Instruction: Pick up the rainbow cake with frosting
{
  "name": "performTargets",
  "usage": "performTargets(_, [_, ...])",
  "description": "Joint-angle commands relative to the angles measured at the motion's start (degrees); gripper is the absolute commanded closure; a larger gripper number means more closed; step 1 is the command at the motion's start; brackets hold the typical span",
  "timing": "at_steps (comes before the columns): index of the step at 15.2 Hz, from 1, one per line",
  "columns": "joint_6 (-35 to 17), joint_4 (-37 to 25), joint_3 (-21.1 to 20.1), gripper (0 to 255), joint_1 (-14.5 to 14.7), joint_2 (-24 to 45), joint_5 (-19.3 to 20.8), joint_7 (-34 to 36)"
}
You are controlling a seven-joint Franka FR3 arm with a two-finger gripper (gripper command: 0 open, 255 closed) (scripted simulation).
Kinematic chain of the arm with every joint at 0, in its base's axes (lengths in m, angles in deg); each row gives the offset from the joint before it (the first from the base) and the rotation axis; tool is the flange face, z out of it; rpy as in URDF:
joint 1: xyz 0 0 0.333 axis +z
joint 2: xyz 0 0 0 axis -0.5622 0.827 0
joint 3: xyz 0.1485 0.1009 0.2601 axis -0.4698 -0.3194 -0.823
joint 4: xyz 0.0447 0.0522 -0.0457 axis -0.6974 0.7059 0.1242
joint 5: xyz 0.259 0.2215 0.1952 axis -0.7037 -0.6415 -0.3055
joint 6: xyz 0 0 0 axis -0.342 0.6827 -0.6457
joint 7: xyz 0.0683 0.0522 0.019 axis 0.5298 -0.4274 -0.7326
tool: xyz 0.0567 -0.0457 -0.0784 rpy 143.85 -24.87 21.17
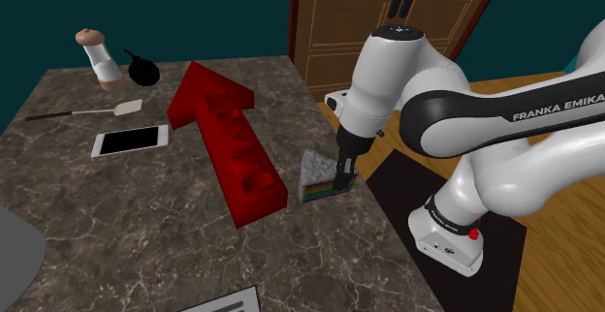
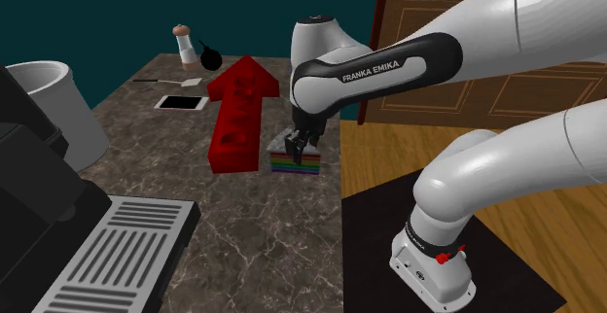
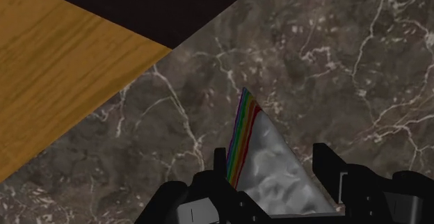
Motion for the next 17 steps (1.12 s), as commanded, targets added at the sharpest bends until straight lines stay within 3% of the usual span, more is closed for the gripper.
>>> performTargets(1, [-0.1, 0.1, 0.0, 255, 0.0, 0.1, 0.0, 0.0])
performTargets(6, [-0.2, 0.1, -0.1, 255, 0.0, 0.2, 0.0, 0.1])
performTargets(17, [9.7, -6.4, 2.0, 255, -0.5, -3.2, 1.8, 0.6])
